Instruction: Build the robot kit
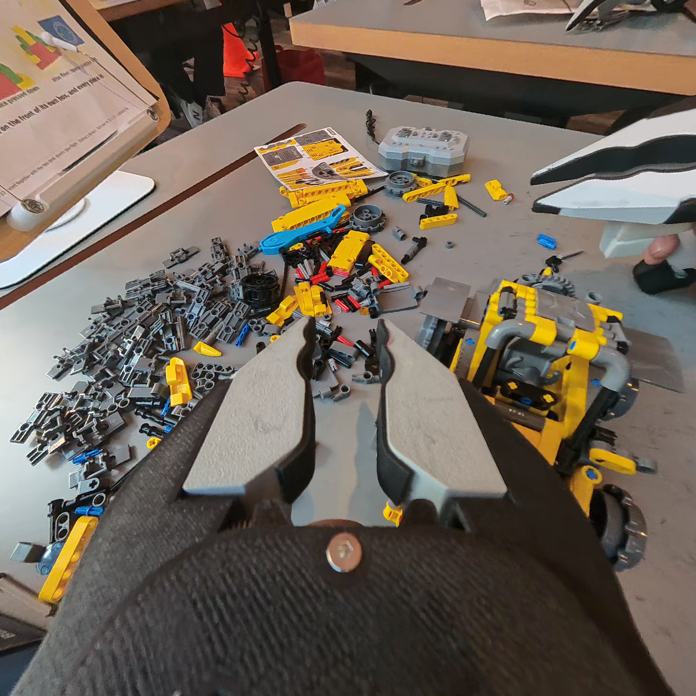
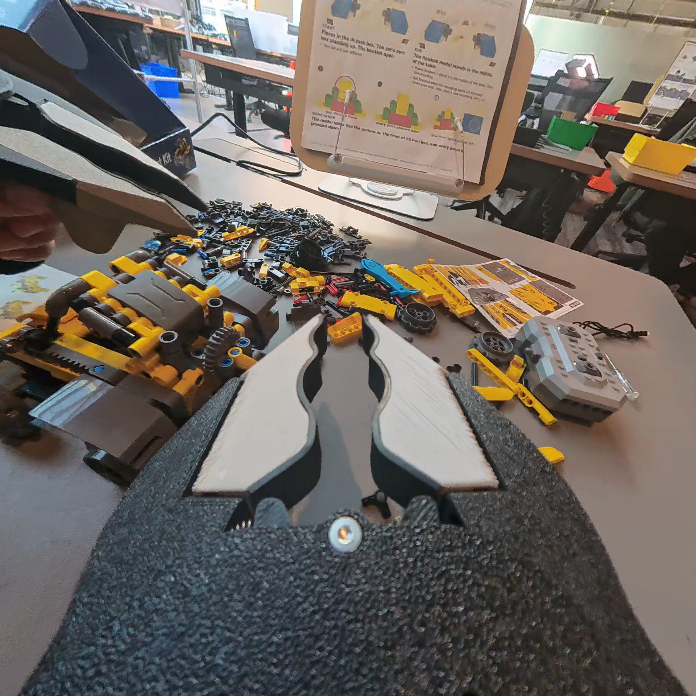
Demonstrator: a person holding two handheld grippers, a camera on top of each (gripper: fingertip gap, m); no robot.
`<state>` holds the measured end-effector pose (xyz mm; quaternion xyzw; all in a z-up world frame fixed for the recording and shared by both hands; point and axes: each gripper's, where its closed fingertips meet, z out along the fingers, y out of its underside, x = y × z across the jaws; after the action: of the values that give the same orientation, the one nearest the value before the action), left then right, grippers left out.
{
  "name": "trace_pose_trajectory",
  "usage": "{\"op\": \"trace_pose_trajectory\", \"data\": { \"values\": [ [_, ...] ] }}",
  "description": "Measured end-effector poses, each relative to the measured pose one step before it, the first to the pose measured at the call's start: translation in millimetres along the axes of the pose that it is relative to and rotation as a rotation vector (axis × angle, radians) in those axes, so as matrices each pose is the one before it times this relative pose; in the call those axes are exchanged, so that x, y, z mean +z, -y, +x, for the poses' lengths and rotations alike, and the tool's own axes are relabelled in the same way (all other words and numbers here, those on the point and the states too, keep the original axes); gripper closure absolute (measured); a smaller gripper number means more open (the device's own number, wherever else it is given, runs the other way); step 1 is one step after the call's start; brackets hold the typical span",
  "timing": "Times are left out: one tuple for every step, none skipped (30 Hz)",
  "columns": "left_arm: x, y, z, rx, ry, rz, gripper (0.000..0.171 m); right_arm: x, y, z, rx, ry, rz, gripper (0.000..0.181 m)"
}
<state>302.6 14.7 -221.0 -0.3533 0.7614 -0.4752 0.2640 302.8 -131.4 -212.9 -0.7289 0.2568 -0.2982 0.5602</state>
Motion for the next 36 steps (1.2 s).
{"op": "trace_pose_trajectory", "data": {
  "values": [
    [-0.14,0.37,-0.36,-0.0015,0.001,0.00218,0.142,-1.16,1.58,0.09,0.0091,0.0018,0.009,0.166],
    [-0.17,0.38,-0.65,-0.0006,0.0035,0.00334,0.141,-0.75,1.73,0.13,0.002,0.0001,0.0167,0.166],
    [0.13,0.24,-0.02,-0.0015,-0.0002,0.00281,0.141,-0.55,0.18,0.24,0.0035,0.0007,0.002,0.166],
    [0.4,-0.2,0.59,-0.001,-0.0038,0.00056,0.14,-0.37,0.02,0.73,0.0034,-0.0017,0.0006,0.166],
    [0.45,-0.69,0.13,-0.0002,-0.0017,-0.00207,0.139,-0.38,0.54,0.57,0.0031,-0.0015,0.0045,0.166],
    [0.62,-1.0,-0.13,-0.0007,0.0001,-0.0036,0.138,-0.44,0.57,0.66,0.0017,-0.0023,0.0039,0.166],
    [0.5,-0.82,-0.04,-0.0011,-0.0009,-0.00343,0.137,-0.62,0.84,1.39,-0.0027,-0.0085,0.0034,0.165],
    [0.23,-0.5,-0.08,-0.001,-0.0006,-0.00138,0.137,-1.12,1.33,1.81,-0.005,-0.0115,0.0059,0.165],
    [0.01,-0.11,-0.22,0.0002,0.0,0.00004,0.136,-1.84,1.87,2.26,-0.0042,-0.0124,0.0081,0.165],
    [-0.2,0.12,-0.43,0.0007,0.0014,0.00106,0.136,-2.51,1.87,3.93,-0.0045,-0.0173,0.0066,0.165],
    [-0.31,0.41,-0.61,0.0001,0.0018,0.00221,0.136,-3.34,1.32,6.97,-0.0034,-0.0278,0.0049,0.165],
    [-0.48,0.27,-0.36,-0.0013,0.0006,0.00162,0.136,-4.43,0.82,9.52,0.002,-0.0323,0.0064,0.165],
    [-0.58,0.65,-0.29,-0.0023,-0.0001,0.00261,0.136,-5.2,-0.06,12.22,0.0038,-0.0374,0.0057,0.165],
    [-0.69,1.01,-0.27,-0.0027,-0.0004,0.00532,0.136,-5.97,-1.21,15.29,0.0078,-0.0462,0.0021,0.166],
    [-0.47,1.04,0.1,-0.0039,-0.0018,0.00655,0.136,-6.06,-1.59,16.16,0.0122,-0.0432,0.0028,0.166],
    [-0.01,0.56,0.35,-0.0044,-0.0031,0.00433,0.136,-5.45,-1.91,14.74,0.0135,-0.0302,0.0024,0.166],
    [0.58,-0.54,0.43,-0.0025,-0.0032,-0.0011,0.136,-4.04,-3.01,13.03,0.0167,-0.0218,-0.0028,0.167],
    [0.93,-1.37,0.31,-0.0004,-0.0012,-0.00623,0.136,-2.61,-3.67,11.56,0.0283,-0.0196,-0.0087,0.167],
    [1.03,-1.63,0.49,0.0016,-0.0014,-0.00723,0.136,-1.45,-2.06,8.02,0.0452,-0.0076,-0.0011,0.166],
    [0.89,-1.21,0.68,0.0032,-0.0012,-0.00598,0.136,-0.37,0.48,2.28,0.0529,0.0174,0.013,0.164],
    [0.65,-0.76,0.55,0.0051,0.0009,-0.00311,0.136,0.58,0.14,-1.22,0.0395,0.0288,0.0091,0.163],
    [0.49,-0.46,0.49,0.0068,0.0023,-0.00187,0.136,1.36,-1.57,-0.13,0.0219,0.0103,-0.0052,0.162],
    [0.43,-0.43,0.2,0.0072,0.0031,-0.0024,0.136,1.71,-2.23,-0.15,0.0057,0.0004,-0.01,0.16],
    [0.42,-0.22,0.01,0.0061,0.0035,-0.0014,0.136,1.97,-1.81,-2.77,-0.0034,0.0115,-0.0092,0.157],
    [0.3,-0.21,0.23,0.0035,0.0015,-0.00069,0.136,1.97,-2.0,-4.15,-0.0098,0.0148,-0.0146,0.156],
    [0.44,-0.37,0.45,0.002,-0.0012,-0.0005,0.136,1.73,-1.72,-3.83,-0.0196,0.007,-0.0129,0.155],
    [0.49,-0.57,0.41,0.0017,-0.0011,-0.0015,0.136,1.85,-1.36,-4.38,-0.0251,0.0084,-0.0101,0.154],
    [0.74,-1.01,0.13,0.0018,0.0002,-0.00354,0.136,2.0,-1.88,-5.15,-0.0234,0.0131,-0.0137,0.153],
    [0.8,-1.15,0.15,0.0019,0.0008,-0.00523,0.136,2.38,-2.22,-5.28,-0.0177,0.0152,-0.0179,0.151],
    [0.69,-1.04,0.1,0.0024,0.0022,-0.00495,0.136,2.69,-2.9,-5.48,-0.0109,0.0189,-0.0229,0.148],
    [0.47,-0.48,-0.88,0.0025,0.0083,-0.00187,0.134,3.18,-3.64,-5.32,-0.0073,0.0215,-0.0288,0.145],
    [0.0,0.35,-1.47,0.0027,0.012,0.00283,0.131,3.18,-3.55,-5.32,-0.0104,0.0235,-0.0286,0.144],
    [-0.28,0.65,-0.89,0.0023,0.0066,0.004,0.128,3.03,-2.42,-4.38,-0.0123,0.0164,-0.0212,0.146],
    [-0.4,0.48,0.0,-0.0006,-0.0004,0.00216,0.128,2.38,-2.18,-3.93,-0.0164,0.0126,-0.0173,0.149],
    [-0.45,0.61,0.22,-0.0028,-0.003,0.00189,0.128,1.86,-2.04,-3.18,-0.0198,0.0073,-0.0161,0.153],
    [-0.5,0.72,0.03,-0.0027,-0.0018,0.00306,0.128,1.2,-1.21,-1.74,-0.02,-0.0034,-0.0103,0.155]
  ]
}}
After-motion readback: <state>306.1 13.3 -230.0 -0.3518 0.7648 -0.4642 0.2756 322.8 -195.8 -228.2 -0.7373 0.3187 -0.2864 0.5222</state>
